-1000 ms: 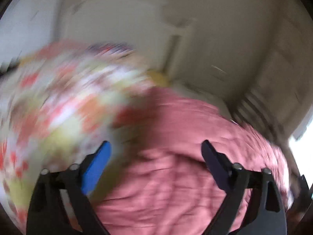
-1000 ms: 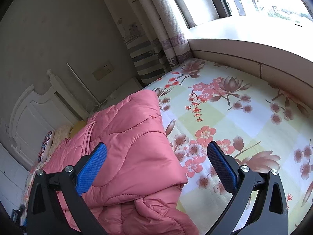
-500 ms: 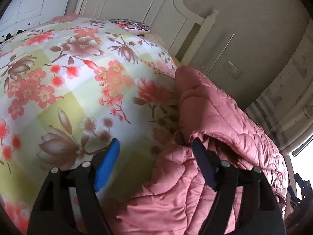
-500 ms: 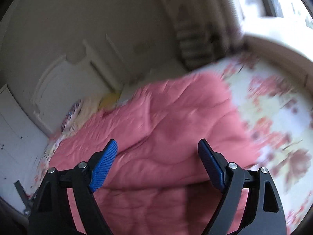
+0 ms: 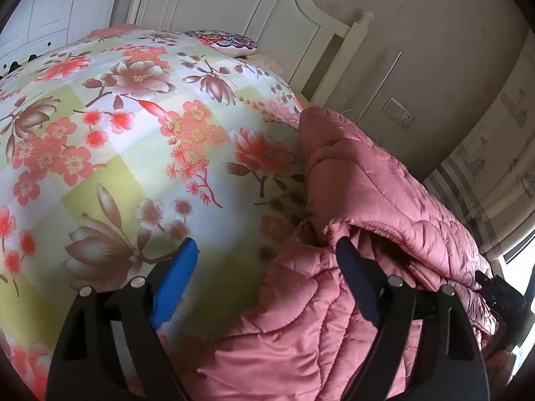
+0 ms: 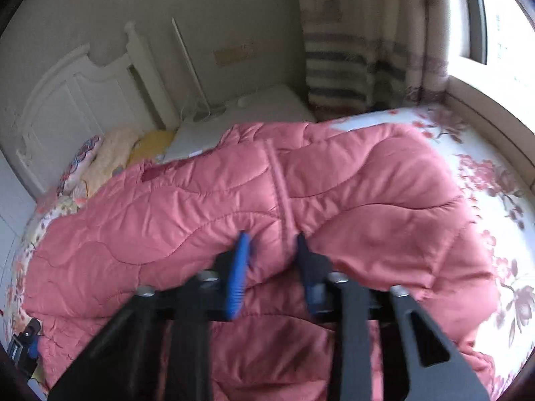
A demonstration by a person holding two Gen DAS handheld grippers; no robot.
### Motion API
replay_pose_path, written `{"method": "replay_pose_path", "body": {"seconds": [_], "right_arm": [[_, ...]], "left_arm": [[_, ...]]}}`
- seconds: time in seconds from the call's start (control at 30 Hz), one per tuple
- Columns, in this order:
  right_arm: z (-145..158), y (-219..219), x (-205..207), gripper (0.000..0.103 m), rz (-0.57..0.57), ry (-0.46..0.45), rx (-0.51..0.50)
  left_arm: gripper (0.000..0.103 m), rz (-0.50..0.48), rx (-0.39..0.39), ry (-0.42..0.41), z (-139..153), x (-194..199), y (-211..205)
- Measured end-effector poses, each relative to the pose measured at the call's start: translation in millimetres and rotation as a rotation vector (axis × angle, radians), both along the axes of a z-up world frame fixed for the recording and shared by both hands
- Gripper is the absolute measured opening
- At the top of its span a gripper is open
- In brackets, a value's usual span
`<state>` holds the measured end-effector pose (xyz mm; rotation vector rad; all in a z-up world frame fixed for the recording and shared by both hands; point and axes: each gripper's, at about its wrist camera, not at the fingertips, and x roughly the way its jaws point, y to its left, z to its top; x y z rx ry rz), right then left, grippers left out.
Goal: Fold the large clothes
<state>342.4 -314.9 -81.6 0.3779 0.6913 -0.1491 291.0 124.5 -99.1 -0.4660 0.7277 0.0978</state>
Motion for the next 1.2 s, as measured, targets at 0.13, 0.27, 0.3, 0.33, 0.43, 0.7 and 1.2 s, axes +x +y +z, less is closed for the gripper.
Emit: {"method": "replay_pose_path", "body": {"seconds": [0.13,0.27,0.3,0.33,0.43,0.7,1.2], "right_arm": [[-1.0,-17.9,-16.5,0.018,0.004,-0.011,0.034],[-1.7,-27.1,-23.7,0.019,-0.04,0.015,0.022],[4.9,-29.7,-25.6,0.019,-0.075,0.01,0.033],[11.9,-29.5,-27.8,0.019,-0.086,-0.008,0.038],[35.9,-9.6,-25.6,0.02,-0.057,-0.074,-0.06],[-5.3,58.9,14.7,0.094,0.198,0.108,-0.31],[-21.1,46.3,20.7,0.098,0.224,0.147,-0.222]], "left_arm": [[0.084,-0.001,0.008,-0.002,0.6,-0.4,-1.0],[0.087,-0.006,0.026,-0.007,2.2,-0.2,-3.8],[0.088,-0.006,0.027,-0.01,2.6,-0.2,-3.1],[0.088,-0.004,0.03,-0.014,3.2,-0.6,-3.2],[0.089,-0.005,0.039,-0.016,3.8,0.3,-4.0],[0.09,0.001,0.043,-0.034,6.6,-3.2,-3.9],[0.096,-0.394,0.101,0.005,43.9,65.2,-89.2]]}}
